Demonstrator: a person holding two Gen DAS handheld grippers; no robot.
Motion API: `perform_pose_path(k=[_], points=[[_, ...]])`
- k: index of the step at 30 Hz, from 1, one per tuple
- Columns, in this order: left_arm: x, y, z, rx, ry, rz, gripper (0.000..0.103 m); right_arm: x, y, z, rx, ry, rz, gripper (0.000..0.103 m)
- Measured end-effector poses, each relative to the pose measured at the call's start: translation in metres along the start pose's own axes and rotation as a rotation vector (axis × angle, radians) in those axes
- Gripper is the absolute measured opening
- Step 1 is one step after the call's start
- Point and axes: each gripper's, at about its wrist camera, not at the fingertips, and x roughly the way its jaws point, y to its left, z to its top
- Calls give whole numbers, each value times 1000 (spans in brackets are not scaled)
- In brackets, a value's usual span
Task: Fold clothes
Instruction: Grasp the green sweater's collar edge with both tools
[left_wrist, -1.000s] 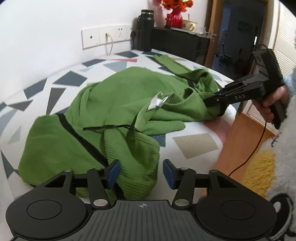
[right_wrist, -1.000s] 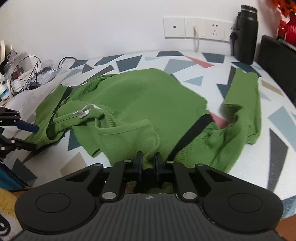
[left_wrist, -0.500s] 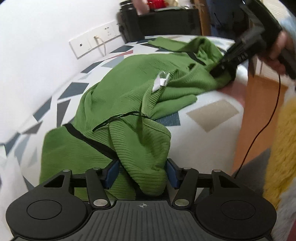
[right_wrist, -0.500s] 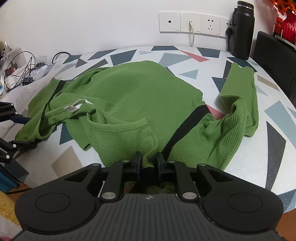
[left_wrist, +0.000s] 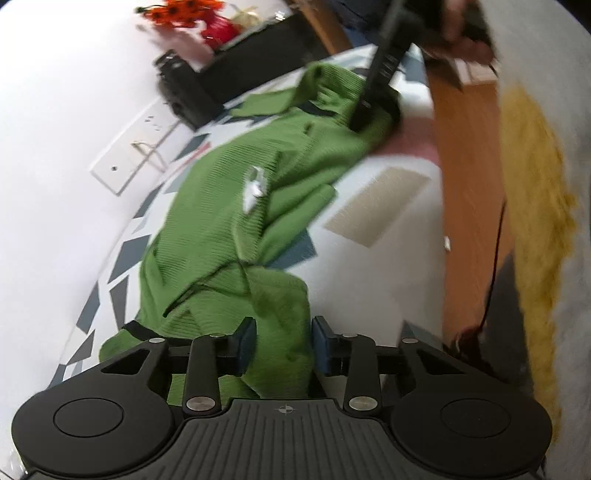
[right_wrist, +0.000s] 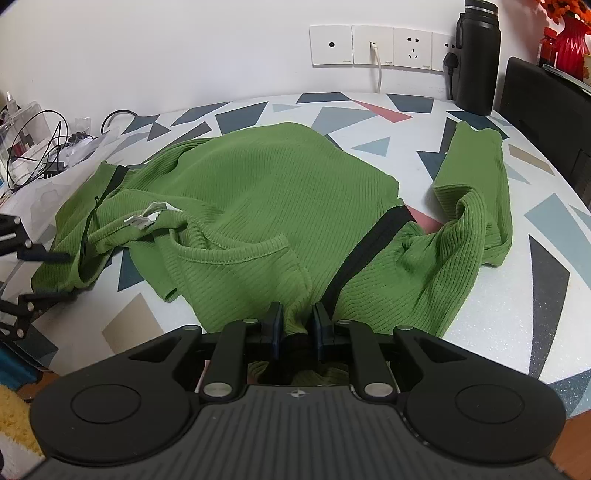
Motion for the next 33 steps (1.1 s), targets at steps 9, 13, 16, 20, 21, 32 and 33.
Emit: perform_pose_path(k=[9,13,16,20,21,32,33], points=[[-5,3,-8,51,6,-30,17,-1,-1,-1,8,-1,4,17],[-4,32,-11,-174,14,-43,7,-1,-1,-1,13,-1,3,17],[-3,64,-22,-486,16,-74,7,-1,-1,-1,16,-3,1,18],[5,87,-44,-785,41,-88,13,-1,0,-2,17,-8,-3,18],[6,90,-47,-818,42,-85,20,-1,0,-2,16,-8,-3,20],[5,68,-35,-722,68,-40,41,-1,7,-4,-42,-12,-10,27],[5,66,-34,-715,69,-35,42,-1,7,-4,-49,-11,-10,27]])
